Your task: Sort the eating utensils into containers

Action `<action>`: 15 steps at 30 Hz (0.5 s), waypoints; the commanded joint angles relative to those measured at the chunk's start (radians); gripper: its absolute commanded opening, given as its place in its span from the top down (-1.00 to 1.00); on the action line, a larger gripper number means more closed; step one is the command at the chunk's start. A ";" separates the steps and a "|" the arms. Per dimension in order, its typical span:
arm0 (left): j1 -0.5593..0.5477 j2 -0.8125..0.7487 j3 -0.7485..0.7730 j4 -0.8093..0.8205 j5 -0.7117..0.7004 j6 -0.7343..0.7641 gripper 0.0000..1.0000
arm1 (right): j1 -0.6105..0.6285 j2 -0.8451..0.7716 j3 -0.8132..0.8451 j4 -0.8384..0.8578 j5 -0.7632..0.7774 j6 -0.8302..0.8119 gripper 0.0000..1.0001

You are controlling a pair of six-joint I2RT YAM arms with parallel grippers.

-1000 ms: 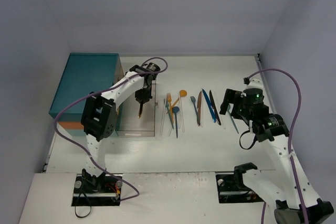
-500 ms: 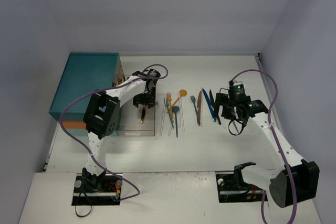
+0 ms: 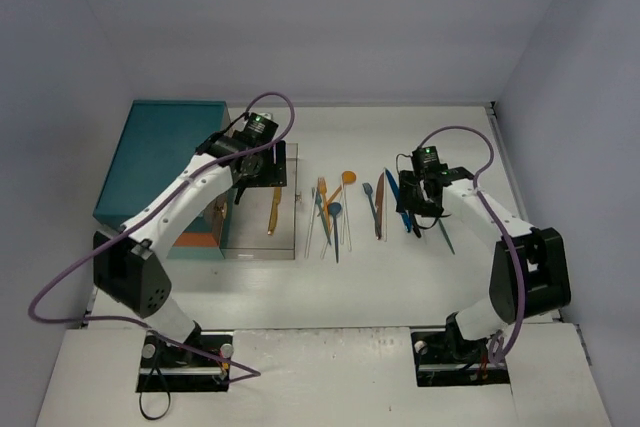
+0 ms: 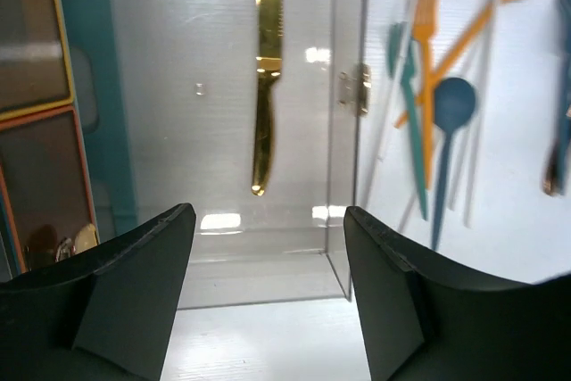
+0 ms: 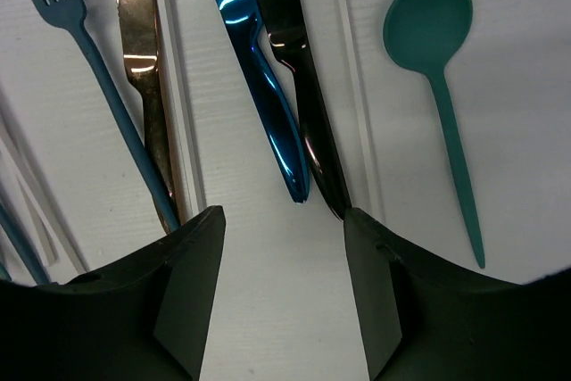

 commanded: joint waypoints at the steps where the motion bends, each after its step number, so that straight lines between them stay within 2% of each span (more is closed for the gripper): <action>1: -0.023 -0.128 -0.041 -0.007 0.081 0.023 -0.29 | 0.006 0.075 0.062 0.079 0.051 0.007 0.02; 11: -0.029 -0.278 -0.121 -0.043 0.121 0.056 -0.29 | -0.020 0.186 0.126 0.118 0.103 -0.015 0.47; 15: -0.029 -0.316 -0.140 -0.048 0.124 0.066 -0.29 | -0.043 0.211 0.123 0.127 0.108 -0.033 0.48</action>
